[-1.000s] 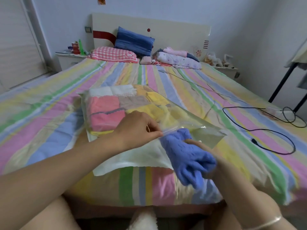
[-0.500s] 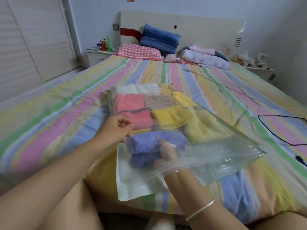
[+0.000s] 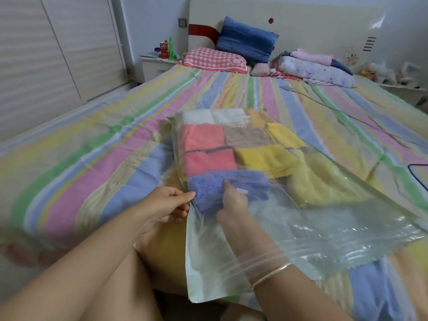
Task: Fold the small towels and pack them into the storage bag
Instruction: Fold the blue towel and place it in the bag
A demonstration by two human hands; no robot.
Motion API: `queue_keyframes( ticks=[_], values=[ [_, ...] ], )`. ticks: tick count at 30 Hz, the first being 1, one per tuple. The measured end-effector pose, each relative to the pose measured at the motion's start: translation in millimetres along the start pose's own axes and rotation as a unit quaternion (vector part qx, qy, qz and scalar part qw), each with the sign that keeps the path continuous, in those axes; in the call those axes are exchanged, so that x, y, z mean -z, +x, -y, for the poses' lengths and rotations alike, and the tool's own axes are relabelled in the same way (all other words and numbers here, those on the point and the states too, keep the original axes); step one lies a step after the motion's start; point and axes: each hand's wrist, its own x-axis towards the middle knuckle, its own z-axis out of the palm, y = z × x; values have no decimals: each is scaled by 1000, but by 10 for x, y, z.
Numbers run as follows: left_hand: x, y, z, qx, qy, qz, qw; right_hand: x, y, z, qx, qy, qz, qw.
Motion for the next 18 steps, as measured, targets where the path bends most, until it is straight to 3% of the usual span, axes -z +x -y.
queue_keyframes(
  ticks=[2,6,8,9,11,12,14,16,17,18],
  values=[
    [51,26,7,16,20,10,1000,110,23,-77,68,-71,-18,995],
    [98,98,-11,39,40,-14,998,495,-172,42,65,-126,128,982],
    [74,185,-47,33,-6,-13,999,764,-340,138,109,-231,137,957],
    [39,244,-66,28,-33,-7,999,901,-387,151,157,-336,101,923],
    [-57,339,-103,15,-86,-4,996,1184,-511,160,243,-549,41,799],
    [-112,380,-113,7,-101,-8,995,1309,-623,185,246,-614,58,748],
    [-194,454,-99,-8,-95,-14,995,1542,-861,264,205,-679,160,686],
    [-231,468,-100,-15,-92,-15,996,1656,-1155,410,160,-755,219,597],
    [-238,477,-95,-14,-91,-13,996,1690,-1244,499,150,-777,216,572],
    [-251,478,-93,-13,-90,-12,996,1686,-1317,579,142,-780,207,573]
  ],
)
